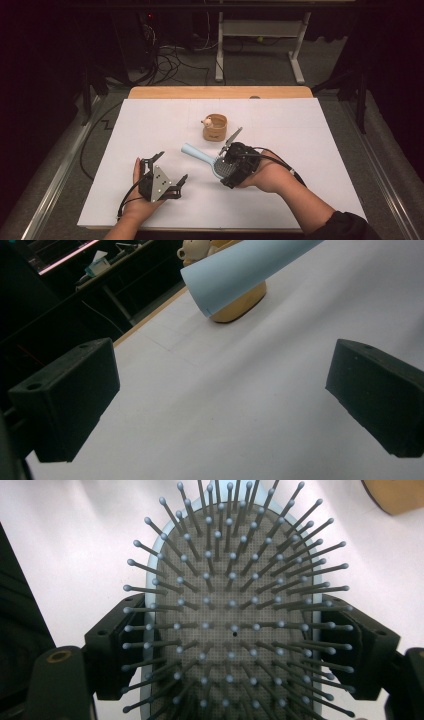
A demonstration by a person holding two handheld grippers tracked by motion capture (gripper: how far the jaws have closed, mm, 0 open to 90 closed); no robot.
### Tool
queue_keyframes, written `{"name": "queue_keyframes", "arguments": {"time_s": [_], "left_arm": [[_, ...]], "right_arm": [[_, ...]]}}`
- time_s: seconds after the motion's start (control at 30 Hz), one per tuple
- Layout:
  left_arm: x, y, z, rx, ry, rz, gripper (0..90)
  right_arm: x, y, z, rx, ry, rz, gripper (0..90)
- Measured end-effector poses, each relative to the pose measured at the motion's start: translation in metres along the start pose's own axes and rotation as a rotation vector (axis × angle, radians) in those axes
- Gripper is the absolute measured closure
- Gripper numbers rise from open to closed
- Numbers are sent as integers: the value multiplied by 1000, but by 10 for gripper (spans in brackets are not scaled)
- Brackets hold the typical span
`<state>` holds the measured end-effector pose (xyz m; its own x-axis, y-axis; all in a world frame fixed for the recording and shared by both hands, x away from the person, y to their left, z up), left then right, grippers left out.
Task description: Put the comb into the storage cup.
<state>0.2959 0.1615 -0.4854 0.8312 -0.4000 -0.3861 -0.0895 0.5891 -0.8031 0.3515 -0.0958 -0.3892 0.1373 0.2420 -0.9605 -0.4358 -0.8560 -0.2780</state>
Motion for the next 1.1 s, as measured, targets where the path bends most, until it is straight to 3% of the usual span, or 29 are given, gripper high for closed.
{"name": "queue_keyframes", "arguments": {"time_s": [0.1, 0.13, 0.17, 0.3, 0.33, 0.53, 0.9, 1.1], "left_arm": [[1, 0, -3, 22, -13, 6, 16], [2, 0, -4, 40, -18, 14, 16], [2, 0, -7, 83, -33, 28, 21], [4, -1, -11, 127, -51, 41, 36], [4, -1, -13, 153, -63, 51, 36], [6, -1, -17, 191, -64, 68, 36], [10, -1, -26, 306, -85, 100, 38], [10, -2, -28, 325, -87, 105, 45]], "right_arm": [[1, -2, 1, 4, -2, 3, 208], [1, -2, 1, 4, -2, 3, 208], [3, -3, 2, -8, 0, 5, 208], [6, -4, 3, -13, 0, 10, 208], [8, -5, 3, -18, -3, 14, 208], [11, -9, 5, -27, -7, 26, 208], [19, -18, 11, -43, -17, 47, 208], [22, -23, 14, -48, -17, 57, 208]]}}
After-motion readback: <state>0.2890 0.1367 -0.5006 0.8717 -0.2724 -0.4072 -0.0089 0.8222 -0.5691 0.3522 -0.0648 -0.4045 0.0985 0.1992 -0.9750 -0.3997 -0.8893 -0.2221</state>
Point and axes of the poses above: each handheld gripper's, and its own axes: x roughly forward along the jaws, y roughly out of its underside, z roughly to its left, the point moved 1 cm from there along x, roughly forward along the jaws, and after that the axes turned 5 degrees about z, right-handed, at the moved point
